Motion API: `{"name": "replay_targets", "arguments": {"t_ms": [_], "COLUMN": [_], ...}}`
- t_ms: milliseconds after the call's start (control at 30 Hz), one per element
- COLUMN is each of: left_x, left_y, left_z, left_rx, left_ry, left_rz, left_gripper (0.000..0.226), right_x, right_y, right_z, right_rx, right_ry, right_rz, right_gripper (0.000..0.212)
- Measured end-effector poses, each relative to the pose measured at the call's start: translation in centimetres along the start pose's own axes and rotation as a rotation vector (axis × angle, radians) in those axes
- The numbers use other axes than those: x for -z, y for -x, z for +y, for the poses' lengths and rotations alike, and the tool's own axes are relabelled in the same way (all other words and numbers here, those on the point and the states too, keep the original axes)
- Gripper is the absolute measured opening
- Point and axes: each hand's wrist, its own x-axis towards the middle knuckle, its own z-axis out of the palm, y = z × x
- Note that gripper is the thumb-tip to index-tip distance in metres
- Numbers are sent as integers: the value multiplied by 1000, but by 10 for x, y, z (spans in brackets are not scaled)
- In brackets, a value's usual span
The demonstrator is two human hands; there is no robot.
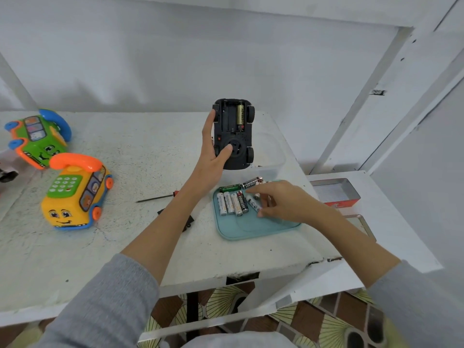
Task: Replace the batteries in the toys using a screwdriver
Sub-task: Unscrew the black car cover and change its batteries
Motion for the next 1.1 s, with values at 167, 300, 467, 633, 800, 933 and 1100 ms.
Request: {"name": "replay_targets", "arguments": {"t_ms": [167,300,467,633,800,933,1100], "left_x": [0,1,1,-2,-1,-1,-2], "left_y": [0,0,1,2,2,2,2], "left_z": [1,0,1,5,3,2,3], "left_rx": [18,14,10,6,-8,-3,2], "left_ry": [10,1,10,-24,12,37,25], "left_rz": [2,-2,5,33,28,28,36], "left_gripper": [64,65,65,62,64,62,67], "right_x": [2,4,7,40,76,81,73], "right_y": [-5,-2,4,0,-27,-54,-77], "right_z": [-7,-9,-7,-18,-43,-51,-49], "right_rx": [13,1,37,77,166,163,118], "right_ry": [90,21,-198,-583,-674,-521,-302], "right_rz": [-56,-41,39,350,681,769,798], "right_gripper": [55,47,42,42,38,36,30]}}
